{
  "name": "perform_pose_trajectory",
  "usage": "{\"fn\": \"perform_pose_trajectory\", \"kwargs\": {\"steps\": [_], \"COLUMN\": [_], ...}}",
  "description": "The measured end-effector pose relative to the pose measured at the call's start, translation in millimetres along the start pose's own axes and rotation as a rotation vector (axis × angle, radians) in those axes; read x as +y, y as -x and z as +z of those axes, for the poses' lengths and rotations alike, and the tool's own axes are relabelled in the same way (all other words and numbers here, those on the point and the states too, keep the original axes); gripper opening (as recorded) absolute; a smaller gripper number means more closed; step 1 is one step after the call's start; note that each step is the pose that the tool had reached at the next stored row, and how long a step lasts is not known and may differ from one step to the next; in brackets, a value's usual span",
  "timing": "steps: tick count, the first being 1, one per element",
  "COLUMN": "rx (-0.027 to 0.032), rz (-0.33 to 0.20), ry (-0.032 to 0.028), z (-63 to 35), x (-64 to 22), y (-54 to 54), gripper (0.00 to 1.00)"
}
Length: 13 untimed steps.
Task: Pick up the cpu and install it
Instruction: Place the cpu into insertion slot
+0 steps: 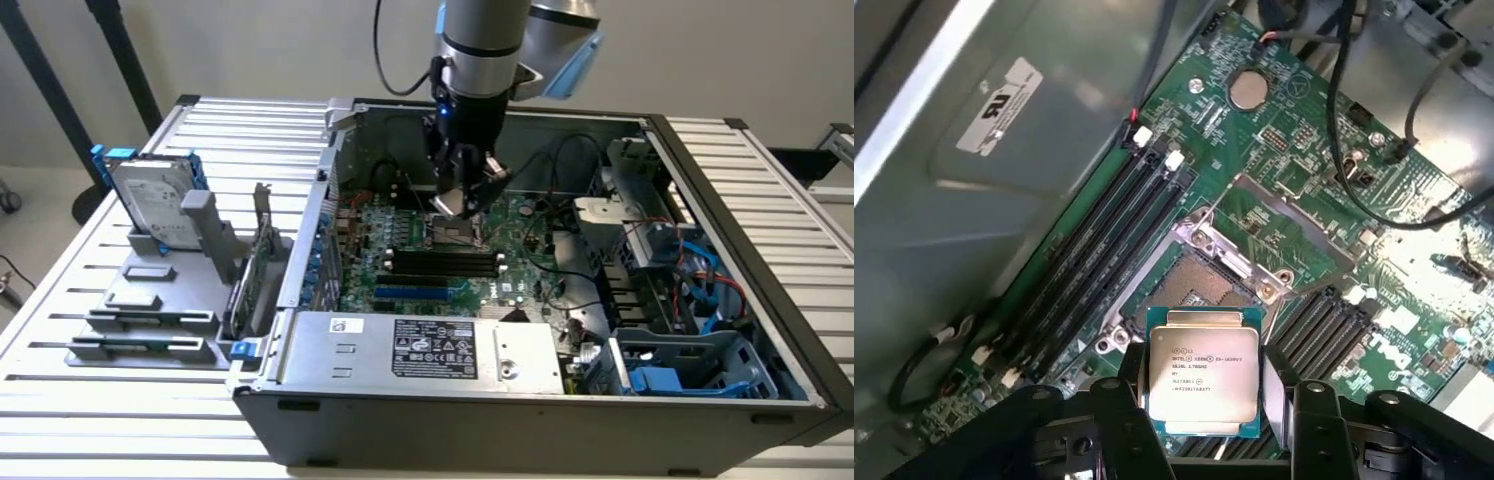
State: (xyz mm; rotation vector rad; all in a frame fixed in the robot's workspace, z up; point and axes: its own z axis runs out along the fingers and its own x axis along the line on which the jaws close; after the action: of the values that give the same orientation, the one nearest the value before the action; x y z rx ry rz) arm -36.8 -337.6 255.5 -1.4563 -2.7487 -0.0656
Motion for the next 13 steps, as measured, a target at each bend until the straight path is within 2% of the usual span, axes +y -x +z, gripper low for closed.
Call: {"fn": "perform_pose_trajectory", "kwargs": {"steps": [7, 13], "rx": [-0.0025, -0.0022], "rz": [0.12, 0.215], "ry": [0.0057, 0.0116], "z": [5.4, 8.3], "x": [-0.1, -0.2], "y": [0.3, 0.4], "gripper": [0.55, 0.55]}}
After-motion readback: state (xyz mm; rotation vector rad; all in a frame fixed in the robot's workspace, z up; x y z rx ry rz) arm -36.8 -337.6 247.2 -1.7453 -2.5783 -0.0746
